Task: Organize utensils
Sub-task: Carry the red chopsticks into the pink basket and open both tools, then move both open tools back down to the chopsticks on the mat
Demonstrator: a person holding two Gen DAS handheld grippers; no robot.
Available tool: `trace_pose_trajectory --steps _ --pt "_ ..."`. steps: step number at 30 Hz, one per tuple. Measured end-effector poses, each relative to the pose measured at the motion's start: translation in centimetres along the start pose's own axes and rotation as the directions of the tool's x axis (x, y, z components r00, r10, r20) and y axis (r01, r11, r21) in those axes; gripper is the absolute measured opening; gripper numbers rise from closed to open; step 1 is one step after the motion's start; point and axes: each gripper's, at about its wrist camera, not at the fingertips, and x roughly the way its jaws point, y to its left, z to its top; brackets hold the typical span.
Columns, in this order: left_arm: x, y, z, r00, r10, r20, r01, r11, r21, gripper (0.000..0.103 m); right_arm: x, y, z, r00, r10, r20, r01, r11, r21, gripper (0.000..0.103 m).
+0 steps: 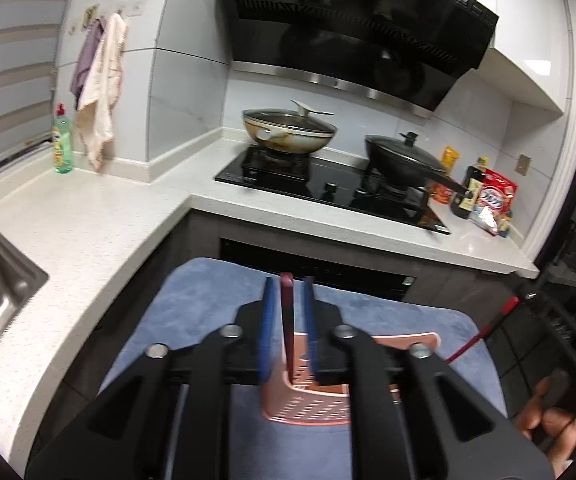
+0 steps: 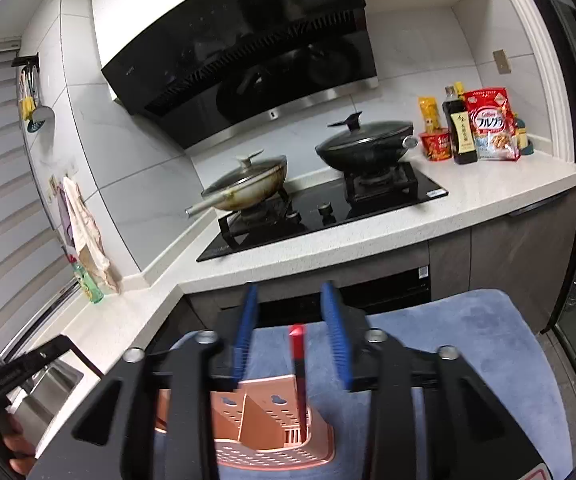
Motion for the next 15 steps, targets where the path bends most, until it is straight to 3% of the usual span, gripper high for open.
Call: trace_pose_trajectory --steps 1,4,9,15 --pt "-0.3 0.1 0.0 1.000 0.004 0.004 -0.004 1.000 -0.003 0.041 -0.6 0.1 0.2 1.000 -0.002 0.012 0.002 1.000 0.001 0.044" --pt "-1.9 0.3 -0.1 0.999 0.011 0.030 -0.011 1.000 -0.003 0.060 -2.9 0.5 0.9 0.999 0.008 0.047 -0.008 1.000 -0.010 0.054" --pt "-4.7 0.3 -0.7 0.999 0.026 0.034 -0.026 0.999 0.022 0.077 -7.8 1.7 1.3 0.998 0.018 0.067 -0.015 0.999 -0.042 0.061" --pt "-9.0 1.0 -4.8 0.999 0.039 0.002 -0.039 0.998 0.057 0.091 -13.8 1.3 -1.6 1.000 0.012 0.006 -0.012 0.999 -0.047 0.067"
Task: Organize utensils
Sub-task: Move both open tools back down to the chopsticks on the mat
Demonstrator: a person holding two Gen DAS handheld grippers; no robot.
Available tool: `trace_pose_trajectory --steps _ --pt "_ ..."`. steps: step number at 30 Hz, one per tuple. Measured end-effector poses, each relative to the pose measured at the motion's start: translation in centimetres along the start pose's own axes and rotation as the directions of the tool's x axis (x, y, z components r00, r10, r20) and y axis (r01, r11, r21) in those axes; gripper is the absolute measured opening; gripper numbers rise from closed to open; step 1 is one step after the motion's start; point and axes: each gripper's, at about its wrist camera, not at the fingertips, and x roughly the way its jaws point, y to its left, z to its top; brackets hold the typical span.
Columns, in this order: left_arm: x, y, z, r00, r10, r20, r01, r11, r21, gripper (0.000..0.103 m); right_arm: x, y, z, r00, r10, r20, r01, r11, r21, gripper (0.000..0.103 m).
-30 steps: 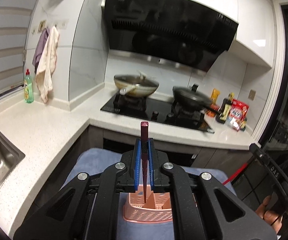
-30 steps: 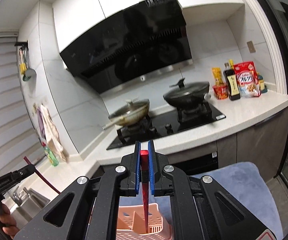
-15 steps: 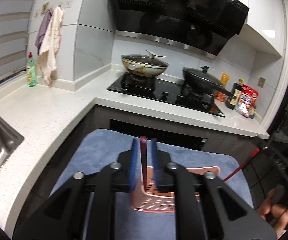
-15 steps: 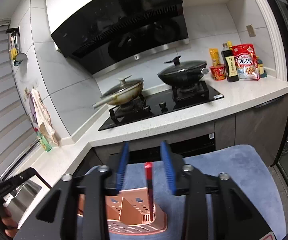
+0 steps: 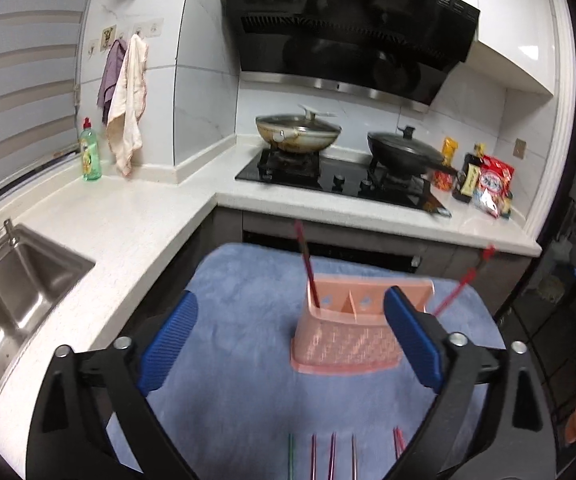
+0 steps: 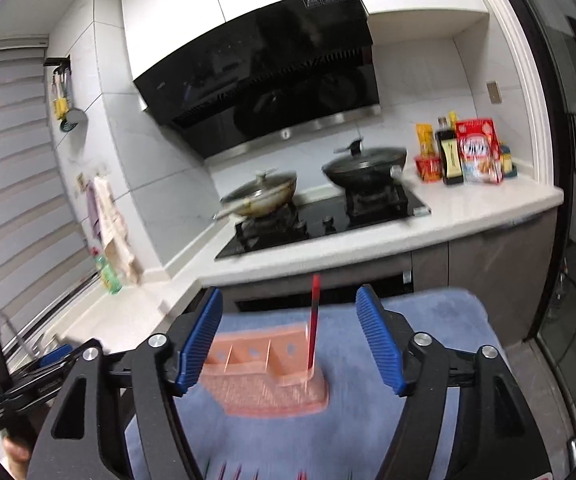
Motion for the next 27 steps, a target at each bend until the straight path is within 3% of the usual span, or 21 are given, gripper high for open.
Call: trace_pose_trajectory --steps 7,12,18,27 --pt "-2.9 1.8 -7.8 0.993 0.080 -0.082 -0.080 0.997 0.006 0.092 -5.3 -1.5 -8.0 0.990 -0.101 -0.098 0.098 0.995 -0.036 0.067" --pt "-4.0 2.5 -13.7 0.978 0.137 -0.159 -0.133 0.990 0.037 0.092 -7.8 -2.6 -14.4 0.968 -0.165 -0.187 0.159 0.986 -0.048 0.067" --pt "-3.9 3.0 -19.4 0.950 0.121 -0.286 -0.117 0.993 0.034 0.092 -9.1 -3.5 -19.9 0.941 -0.207 -0.269 0.197 0.978 -0.065 0.067" --pt "-4.8 2.7 -23.1 0.946 0.098 -0.307 -0.094 0.995 0.028 0.092 -8.4 -2.9 -25.5 0.908 -0.228 -0.353 0.198 0.973 -0.117 0.063"
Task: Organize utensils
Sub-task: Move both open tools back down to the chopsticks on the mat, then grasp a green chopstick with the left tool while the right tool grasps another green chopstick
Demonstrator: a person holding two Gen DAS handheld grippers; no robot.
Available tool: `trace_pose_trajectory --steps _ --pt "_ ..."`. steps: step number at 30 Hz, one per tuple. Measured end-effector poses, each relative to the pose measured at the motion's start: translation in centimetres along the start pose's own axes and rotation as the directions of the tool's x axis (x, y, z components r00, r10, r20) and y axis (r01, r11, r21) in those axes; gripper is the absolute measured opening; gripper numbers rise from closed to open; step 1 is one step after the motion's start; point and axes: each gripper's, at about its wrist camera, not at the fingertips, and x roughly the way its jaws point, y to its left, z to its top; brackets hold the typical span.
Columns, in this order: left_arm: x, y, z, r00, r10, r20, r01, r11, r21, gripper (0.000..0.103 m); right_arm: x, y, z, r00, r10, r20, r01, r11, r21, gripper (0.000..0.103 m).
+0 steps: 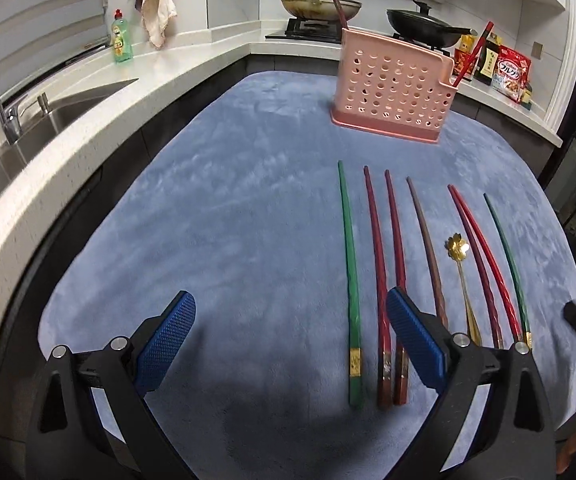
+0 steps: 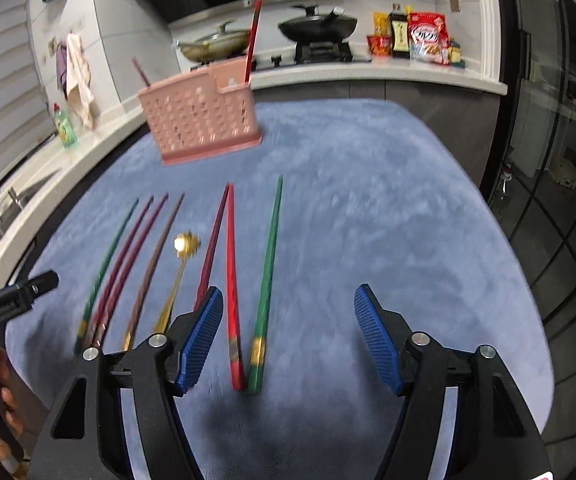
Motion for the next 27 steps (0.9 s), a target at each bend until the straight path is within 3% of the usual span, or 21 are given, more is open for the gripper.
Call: trace_pose_trajectory --steps 10,21,27 --pt "0.5 0.2 -1.7 0.999 0.015 -0.034 -0.015 1.000 -0.006 0.092 2.2 0.7 -2.0 0.998 0.011 -0.063 -0.012 1.000 -0.005 0.036" --pt "1.2 -0.7 -2.7 0.996 0.028 -0.079 -0.025 0.999 0.035 0.092 3.2 1.4 -3.2 0.996 -0.001 -0.091 -0.002 0.999 -0.041 0.022" --pt "1.7 -0.9 -2.9 0.995 0.022 -0.100 -0.019 0.999 0.034 0.092 3.0 0.5 -3.5 0.996 -0.010 -0.090 0.007 1.000 -0.028 0.008"
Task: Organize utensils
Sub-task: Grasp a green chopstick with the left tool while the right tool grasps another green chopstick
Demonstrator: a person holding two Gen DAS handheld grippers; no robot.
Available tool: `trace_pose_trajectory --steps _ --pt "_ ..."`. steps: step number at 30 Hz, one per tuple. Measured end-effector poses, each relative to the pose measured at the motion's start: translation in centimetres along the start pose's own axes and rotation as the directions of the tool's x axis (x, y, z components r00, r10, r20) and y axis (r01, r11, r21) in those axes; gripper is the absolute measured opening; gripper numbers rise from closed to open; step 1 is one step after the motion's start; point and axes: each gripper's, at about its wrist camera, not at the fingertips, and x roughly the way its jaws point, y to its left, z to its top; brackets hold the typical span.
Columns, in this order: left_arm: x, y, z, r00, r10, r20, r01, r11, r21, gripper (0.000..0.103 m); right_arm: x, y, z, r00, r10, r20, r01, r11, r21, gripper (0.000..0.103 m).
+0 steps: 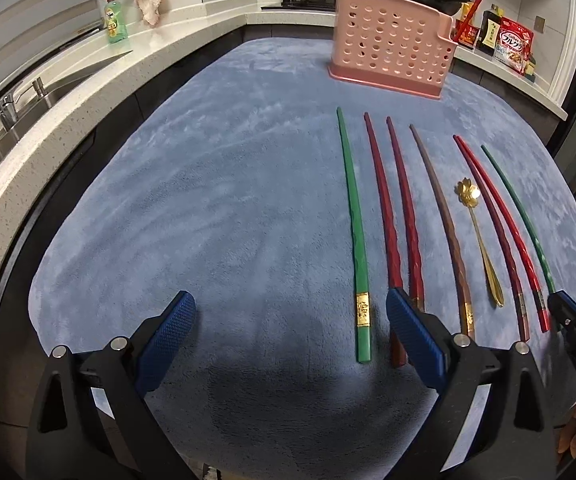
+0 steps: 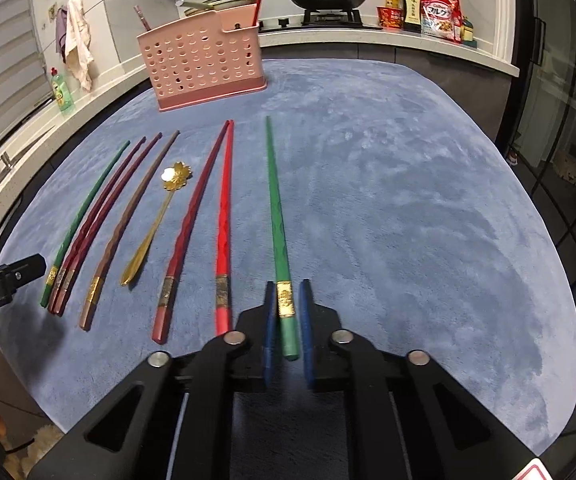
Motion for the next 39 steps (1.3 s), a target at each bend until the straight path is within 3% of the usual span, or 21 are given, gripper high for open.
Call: trace_pose_trajectory --steps 6,14,18,27,32,39 --pt "0.9 -0.5 -0.3 1.000 0.000 -0.023 0.001 1.000 0.019 0.091 0.0 -0.3 -0.1 1.000 0.012 -0.005 -0.012 1.000 0.021 0.008" --pt "1.4 -0.6 -0.5 1.000 -0.007 -0.025 0.008 0.999 0.035 0.074 0.1 -0.5 0.0 1.000 0.025 -0.008 -0.025 0.999 0.038 0.009" --pt "1.2 -0.7 -0.6 1.000 -0.018 -0.023 0.019 0.999 0.042 0.058 0.1 -0.6 0.0 1.000 0.025 -0.008 -0.025 0.999 0.039 0.009" --pt "0.9 -0.3 -0.1 0.995 -0.073 -0.060 0.075 0.997 0.018 0.011 0.1 -0.6 0.2 0.999 0.030 -0.028 -0.029 0.999 0.036 0.008" --pt "0.4 0.4 0.5 0.989 -0.112 -0.099 0.109 0.993 -0.031 0.009 -1.0 -0.7 0.7 0.998 0.049 -0.038 -0.048 0.998 0.044 0.008" --pt "-2.2 0.6 2.0 0.990 -0.116 -0.074 0.114 0.993 -0.033 0.008 -4.2 -0.7 3.4 0.998 0.063 0.009 -0.063 0.997 0.035 0.007"
